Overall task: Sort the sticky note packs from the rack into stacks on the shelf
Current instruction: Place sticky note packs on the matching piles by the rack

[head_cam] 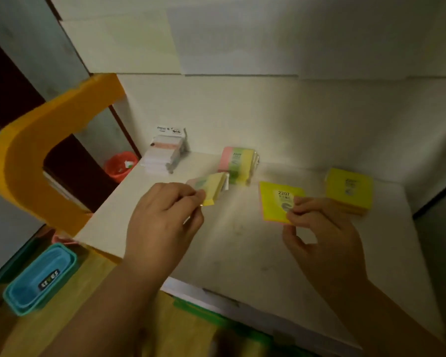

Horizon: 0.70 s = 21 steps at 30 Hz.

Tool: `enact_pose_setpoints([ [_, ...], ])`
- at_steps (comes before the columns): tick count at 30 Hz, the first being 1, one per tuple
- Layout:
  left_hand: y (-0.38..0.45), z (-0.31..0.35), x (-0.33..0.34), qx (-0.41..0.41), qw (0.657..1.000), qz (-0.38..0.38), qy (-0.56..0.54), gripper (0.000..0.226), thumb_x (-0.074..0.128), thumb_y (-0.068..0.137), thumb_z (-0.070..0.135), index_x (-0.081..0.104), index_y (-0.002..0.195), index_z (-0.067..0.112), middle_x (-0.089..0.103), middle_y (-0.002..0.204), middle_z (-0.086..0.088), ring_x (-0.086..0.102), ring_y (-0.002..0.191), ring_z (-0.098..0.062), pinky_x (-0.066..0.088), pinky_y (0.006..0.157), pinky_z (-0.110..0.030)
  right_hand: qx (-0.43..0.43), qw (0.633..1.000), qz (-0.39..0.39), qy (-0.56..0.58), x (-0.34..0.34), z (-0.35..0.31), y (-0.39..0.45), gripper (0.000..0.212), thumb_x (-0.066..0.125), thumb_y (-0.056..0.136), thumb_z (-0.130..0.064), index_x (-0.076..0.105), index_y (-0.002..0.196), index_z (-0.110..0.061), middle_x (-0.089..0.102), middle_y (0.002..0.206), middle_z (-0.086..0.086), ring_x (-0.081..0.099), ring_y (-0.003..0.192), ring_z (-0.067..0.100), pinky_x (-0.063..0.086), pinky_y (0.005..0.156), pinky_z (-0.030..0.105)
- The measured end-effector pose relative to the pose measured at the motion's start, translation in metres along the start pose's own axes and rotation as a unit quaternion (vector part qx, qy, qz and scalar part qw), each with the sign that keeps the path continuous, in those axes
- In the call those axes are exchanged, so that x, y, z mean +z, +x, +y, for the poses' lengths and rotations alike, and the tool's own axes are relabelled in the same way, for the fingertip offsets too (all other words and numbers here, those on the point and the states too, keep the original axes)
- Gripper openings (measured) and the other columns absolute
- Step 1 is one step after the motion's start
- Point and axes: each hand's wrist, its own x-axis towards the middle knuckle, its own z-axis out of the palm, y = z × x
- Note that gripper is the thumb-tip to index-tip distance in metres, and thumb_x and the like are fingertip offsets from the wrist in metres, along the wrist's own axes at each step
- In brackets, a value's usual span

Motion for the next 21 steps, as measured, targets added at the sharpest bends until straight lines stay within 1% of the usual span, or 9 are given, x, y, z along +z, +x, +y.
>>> enact_pose_setpoints([
  [3, 0.029, -0.007, 0.028, 0.032, 0.999, 0.005, -0.024, 0.015, 0.067, 0.088, 0.013, 0.075, 0.098, 0.006, 0.067, 0.094, -0.011, 0.056, 0.083, -0.026, 0.045, 0.071, -0.036, 0.022, 0.999, 0.004, -0.042, -0.013, 0.007, -0.007, 0.004, 0.073, 0.080, -0.006, 0.070, 0.079, -0.004, 0.066, 0.093, 0.009, 0.065, 0.102, 0.021, 0.046, 0.097, 0.022],
  [6, 0.059, -0.017, 0.058, 0.068, 0.996, -0.010, -0.059, 0.015, 0.066, 0.089, 0.011, 0.073, 0.100, 0.003, 0.066, 0.095, -0.013, 0.056, 0.083, -0.029, 0.045, 0.071, -0.039, 0.048, 0.994, 0.002, -0.094, -0.027, 0.010, -0.013, 0.005, 0.076, 0.081, -0.004, 0.071, 0.080, -0.003, 0.066, 0.095, 0.011, 0.066, 0.104, 0.023, 0.051, 0.095, 0.030],
  [10, 0.090, -0.035, 0.099, 0.105, 0.990, -0.061, -0.068, 0.015, 0.064, 0.088, 0.013, 0.072, 0.099, 0.005, 0.066, 0.096, -0.013, 0.056, 0.084, -0.032, 0.044, 0.072, -0.040, 0.080, 0.986, 0.024, -0.145, -0.046, 0.006, -0.019, 0.007, 0.077, 0.078, -0.005, 0.070, 0.079, -0.002, 0.066, 0.096, 0.011, 0.067, 0.102, 0.025, 0.055, 0.090, 0.037],
  [13, 0.099, -0.046, 0.125, 0.110, 0.984, -0.126, -0.062, 0.024, 0.055, 0.087, 0.021, 0.073, 0.099, 0.009, 0.065, 0.098, -0.011, 0.056, 0.085, -0.034, 0.045, 0.073, -0.039, 0.100, 0.979, 0.047, -0.170, -0.054, 0.007, -0.025, 0.007, 0.074, 0.080, -0.006, 0.071, 0.079, -0.001, 0.065, 0.096, 0.011, 0.068, 0.100, 0.027, 0.056, 0.085, 0.041],
  [16, 0.099, -0.049, 0.135, 0.106, 0.978, -0.160, -0.078, 0.035, 0.048, 0.083, 0.029, 0.074, 0.098, 0.010, 0.066, 0.097, -0.011, 0.056, 0.082, -0.035, 0.048, 0.072, -0.041, 0.122, 0.971, 0.067, -0.193, -0.062, 0.008, -0.031, 0.008, 0.071, 0.081, -0.008, 0.071, 0.081, 0.000, 0.061, 0.099, 0.006, 0.067, 0.102, 0.025, 0.054, 0.087, 0.037],
  [21, 0.090, -0.051, 0.135, 0.106, 0.974, -0.179, -0.094, 0.047, 0.043, 0.087, 0.041, 0.073, 0.105, 0.009, 0.066, 0.101, -0.012, 0.056, 0.082, -0.037, 0.048, 0.071, -0.044, 0.175, 0.951, 0.090, -0.237, -0.064, 0.018, -0.025, 0.005, 0.074, 0.079, -0.005, 0.073, 0.082, -0.002, 0.066, 0.096, 0.011, 0.068, 0.097, 0.025, 0.051, 0.084, 0.034],
])
